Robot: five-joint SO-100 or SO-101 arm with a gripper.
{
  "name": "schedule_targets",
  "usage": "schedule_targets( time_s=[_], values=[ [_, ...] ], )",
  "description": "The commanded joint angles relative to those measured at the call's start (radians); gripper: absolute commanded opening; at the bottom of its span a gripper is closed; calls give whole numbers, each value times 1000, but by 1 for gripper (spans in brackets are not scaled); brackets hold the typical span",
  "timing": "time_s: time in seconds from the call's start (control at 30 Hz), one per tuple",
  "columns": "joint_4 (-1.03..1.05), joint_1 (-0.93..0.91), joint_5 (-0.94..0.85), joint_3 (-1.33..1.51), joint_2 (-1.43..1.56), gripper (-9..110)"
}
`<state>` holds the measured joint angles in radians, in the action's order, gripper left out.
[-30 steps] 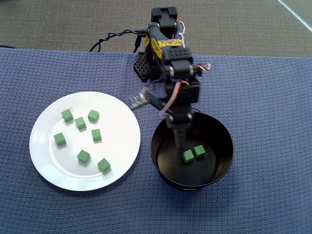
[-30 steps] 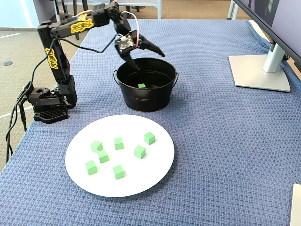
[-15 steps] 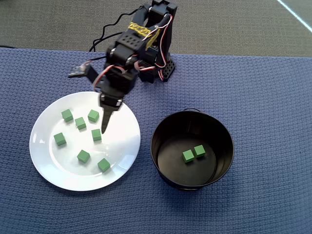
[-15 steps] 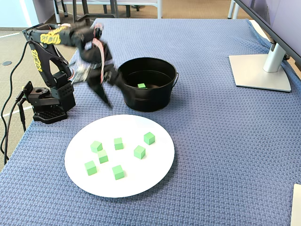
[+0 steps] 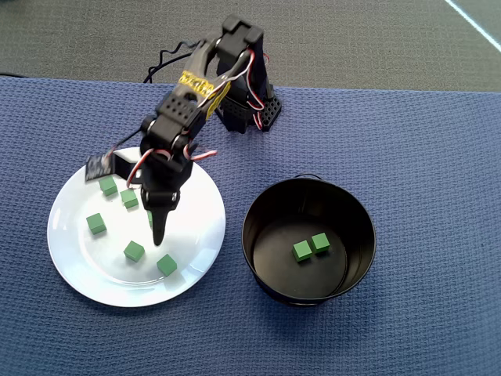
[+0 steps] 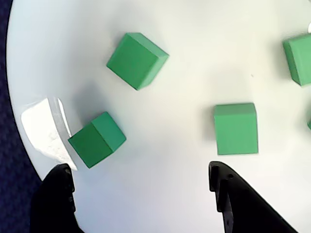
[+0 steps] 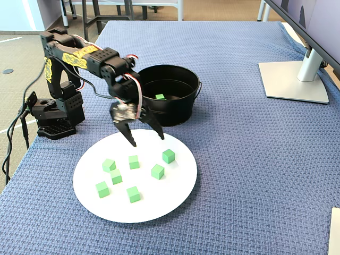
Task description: Pick up the green cubes from the white plate and place them in the black recipient
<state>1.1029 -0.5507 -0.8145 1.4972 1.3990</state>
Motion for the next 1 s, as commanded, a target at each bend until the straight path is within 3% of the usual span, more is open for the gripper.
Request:
schedule_targets(
  time_s=[0.0,0.2,0.53,0.97],
  values=[
    [5,-17,-212,-204,-64,29],
    [17,-15,-505,-301,-109,29],
    [-18,0,-690,-285,-163,29],
    [-61,64,-689,-330,-236,28]
  ],
)
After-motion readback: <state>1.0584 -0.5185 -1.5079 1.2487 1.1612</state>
